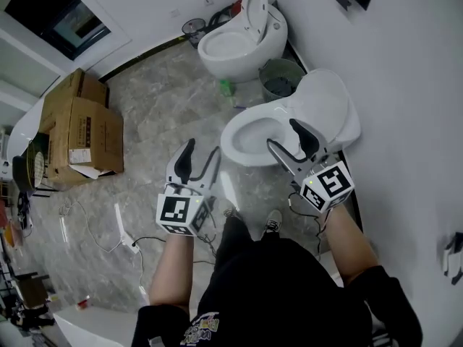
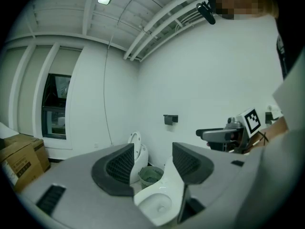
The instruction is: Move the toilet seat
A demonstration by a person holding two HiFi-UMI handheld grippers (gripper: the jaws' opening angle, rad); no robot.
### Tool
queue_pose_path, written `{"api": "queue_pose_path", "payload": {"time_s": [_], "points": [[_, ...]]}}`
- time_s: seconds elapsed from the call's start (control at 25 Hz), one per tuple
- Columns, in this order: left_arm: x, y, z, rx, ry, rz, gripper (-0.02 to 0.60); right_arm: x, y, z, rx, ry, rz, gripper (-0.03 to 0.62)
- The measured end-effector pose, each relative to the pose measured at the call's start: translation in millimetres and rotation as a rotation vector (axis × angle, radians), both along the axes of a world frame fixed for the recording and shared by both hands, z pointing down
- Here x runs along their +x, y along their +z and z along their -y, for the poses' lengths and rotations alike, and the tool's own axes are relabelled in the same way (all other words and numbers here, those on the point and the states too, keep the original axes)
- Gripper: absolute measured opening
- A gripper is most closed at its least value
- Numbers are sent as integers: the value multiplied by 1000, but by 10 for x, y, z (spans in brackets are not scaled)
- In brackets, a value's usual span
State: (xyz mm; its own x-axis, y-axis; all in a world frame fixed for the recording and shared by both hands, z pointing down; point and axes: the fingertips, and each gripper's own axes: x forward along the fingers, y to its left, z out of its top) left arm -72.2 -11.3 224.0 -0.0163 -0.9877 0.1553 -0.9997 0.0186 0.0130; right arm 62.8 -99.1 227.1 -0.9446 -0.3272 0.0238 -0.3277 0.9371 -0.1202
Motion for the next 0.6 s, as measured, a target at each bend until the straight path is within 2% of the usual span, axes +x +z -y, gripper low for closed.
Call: {"api": "queue_pose_path", "payload": {"time_s": [0.16,0.6], "points": [[-322,82,127,1,-18,-23,230,-280,46,103,3,3,-12,302],[-1197,397,715,-22,72,-99,230,-1244,219,612,-36,92,-48,308]]}}
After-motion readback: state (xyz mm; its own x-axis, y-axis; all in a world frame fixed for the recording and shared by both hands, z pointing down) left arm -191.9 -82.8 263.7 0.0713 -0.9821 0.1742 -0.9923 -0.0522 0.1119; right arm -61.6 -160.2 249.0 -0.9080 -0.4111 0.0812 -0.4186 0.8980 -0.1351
